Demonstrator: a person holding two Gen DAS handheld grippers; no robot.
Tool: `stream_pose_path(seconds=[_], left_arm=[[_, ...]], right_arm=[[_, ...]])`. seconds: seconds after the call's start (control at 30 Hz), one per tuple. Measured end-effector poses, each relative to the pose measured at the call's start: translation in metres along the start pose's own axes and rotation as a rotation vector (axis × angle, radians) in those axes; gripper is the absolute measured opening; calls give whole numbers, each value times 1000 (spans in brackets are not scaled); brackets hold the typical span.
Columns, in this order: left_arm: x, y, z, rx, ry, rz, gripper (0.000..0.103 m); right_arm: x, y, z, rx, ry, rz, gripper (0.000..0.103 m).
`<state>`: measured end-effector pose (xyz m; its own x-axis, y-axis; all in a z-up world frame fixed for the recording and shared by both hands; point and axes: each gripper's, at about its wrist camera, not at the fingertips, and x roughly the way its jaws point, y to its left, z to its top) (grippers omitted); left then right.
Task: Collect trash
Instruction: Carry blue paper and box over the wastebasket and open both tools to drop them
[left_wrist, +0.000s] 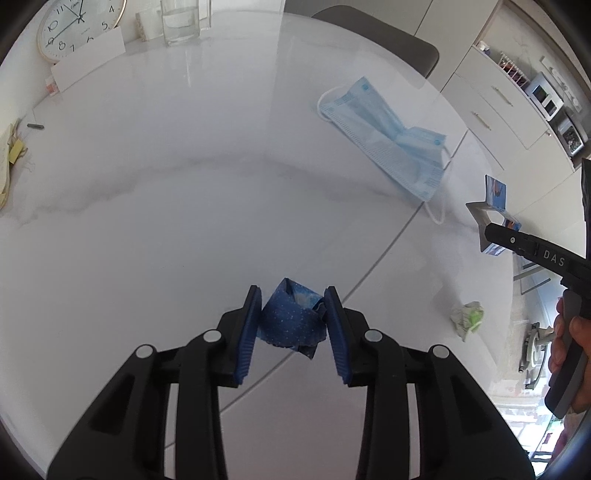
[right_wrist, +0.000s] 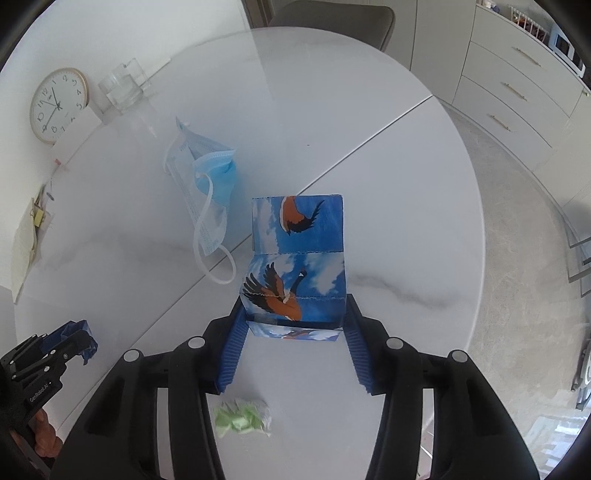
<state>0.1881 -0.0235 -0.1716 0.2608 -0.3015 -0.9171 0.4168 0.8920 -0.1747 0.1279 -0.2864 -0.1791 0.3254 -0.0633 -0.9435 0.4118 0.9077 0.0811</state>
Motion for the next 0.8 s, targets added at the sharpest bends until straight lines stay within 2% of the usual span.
stream_pose_path(seconds=[0.4,0.6,0.8], left_arm=[[-49,-60,-35,70,-40,-44,35],[-68,-101,-64,61,-43,-142,35],[-77,-155,-92,114,-44,-163,35]], right_arm=[[-70,-30,-56,-66,-54,70,51],[-97,-67,-83,-82,-53,83,51],[-108,-111,-109,-96,-26,93,51]])
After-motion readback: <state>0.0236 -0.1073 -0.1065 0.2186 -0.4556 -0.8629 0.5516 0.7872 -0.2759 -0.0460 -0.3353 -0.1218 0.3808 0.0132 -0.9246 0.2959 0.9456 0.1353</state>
